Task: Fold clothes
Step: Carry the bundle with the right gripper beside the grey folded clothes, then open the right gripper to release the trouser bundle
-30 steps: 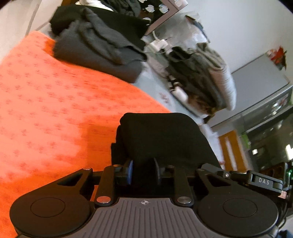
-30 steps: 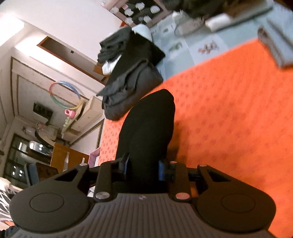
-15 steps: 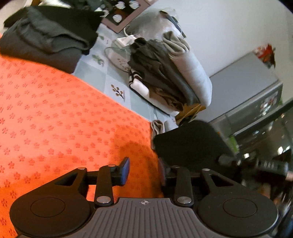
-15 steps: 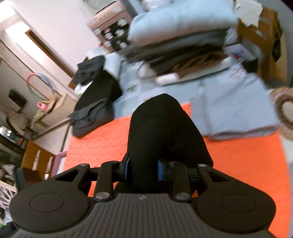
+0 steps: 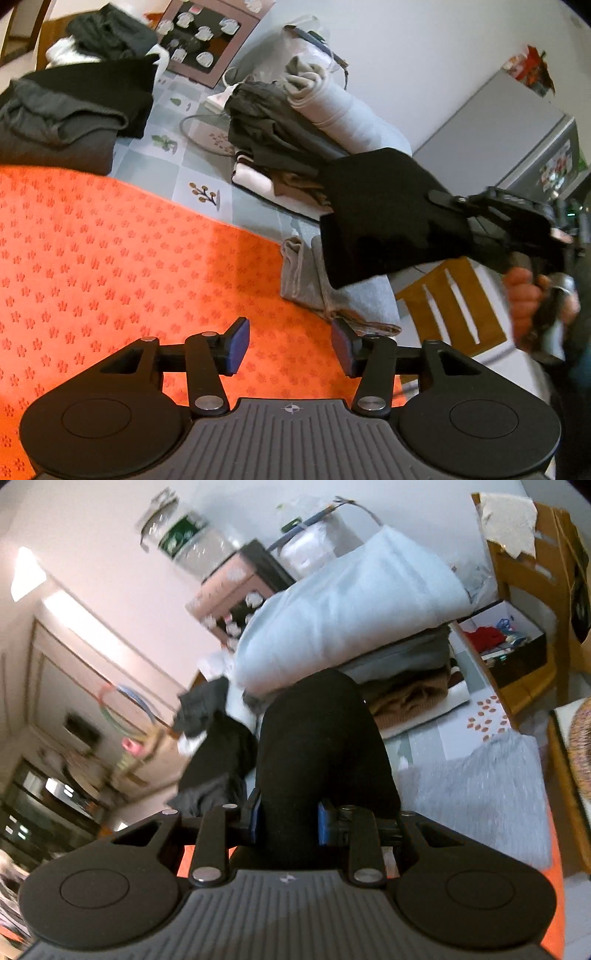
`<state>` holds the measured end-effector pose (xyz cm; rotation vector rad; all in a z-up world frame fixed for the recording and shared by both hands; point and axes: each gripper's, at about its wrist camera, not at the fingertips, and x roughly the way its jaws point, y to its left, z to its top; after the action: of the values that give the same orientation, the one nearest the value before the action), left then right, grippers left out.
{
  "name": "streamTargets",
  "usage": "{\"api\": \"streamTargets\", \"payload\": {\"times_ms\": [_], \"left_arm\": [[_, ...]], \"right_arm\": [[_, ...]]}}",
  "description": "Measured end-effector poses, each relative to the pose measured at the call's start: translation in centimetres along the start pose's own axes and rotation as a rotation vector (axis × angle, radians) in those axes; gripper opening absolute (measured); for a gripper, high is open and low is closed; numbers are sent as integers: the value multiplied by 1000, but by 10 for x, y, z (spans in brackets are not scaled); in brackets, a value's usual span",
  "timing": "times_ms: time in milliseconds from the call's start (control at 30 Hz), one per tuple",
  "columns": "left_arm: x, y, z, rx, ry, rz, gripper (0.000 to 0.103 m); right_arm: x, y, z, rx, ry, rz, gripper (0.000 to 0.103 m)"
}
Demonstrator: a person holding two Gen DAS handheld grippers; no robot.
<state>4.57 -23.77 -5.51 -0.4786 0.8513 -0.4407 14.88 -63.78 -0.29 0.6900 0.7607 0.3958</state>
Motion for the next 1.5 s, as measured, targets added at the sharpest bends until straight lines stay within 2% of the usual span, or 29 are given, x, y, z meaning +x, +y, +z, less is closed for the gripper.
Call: {"api": "streamTargets", "payload": {"times_ms": [133, 267, 367, 433, 467, 633, 800, 900, 1033, 1133, 1300, 1500], "left_arm": [[6, -7, 0, 19, 24, 16, 55], [12, -15, -1, 38, 48, 33, 57], [17, -21, -1, 52, 66, 45, 59], [20, -24, -2, 61, 78, 53, 63], [21, -26, -2, 66, 84, 57, 66], [27, -33, -1, 97, 105, 68, 70], [30, -35, -2, 106, 115, 90, 76], [31, -35, -2, 106, 118, 101, 79], [29, -37, -3, 118, 116, 115, 83], [27, -39, -3, 127, 107, 127, 87], [21, -42, -3, 147, 79, 149, 95], [12, -48, -2, 172, 37, 184, 103]], "right_arm": [[17, -65, -2, 114, 11, -1, 33], [14, -108, -15, 160, 21, -72, 34], [7, -134, -25, 206, 13, -96, 39], [7, -145, -31, 199, 12, -141, 49], [7, -147, -33, 190, 12, -169, 51], [6, -145, -33, 106, 10, -265, 59], [-7, -104, -35, -151, -29, -389, 63], [-10, -73, -46, -329, -31, -397, 64], [3, -42, -63, -513, 19, -380, 63], [23, -35, -70, -554, 52, -373, 62], [57, -41, -69, -544, 57, -414, 58], [91, -50, -60, -522, 83, -441, 58]]}}
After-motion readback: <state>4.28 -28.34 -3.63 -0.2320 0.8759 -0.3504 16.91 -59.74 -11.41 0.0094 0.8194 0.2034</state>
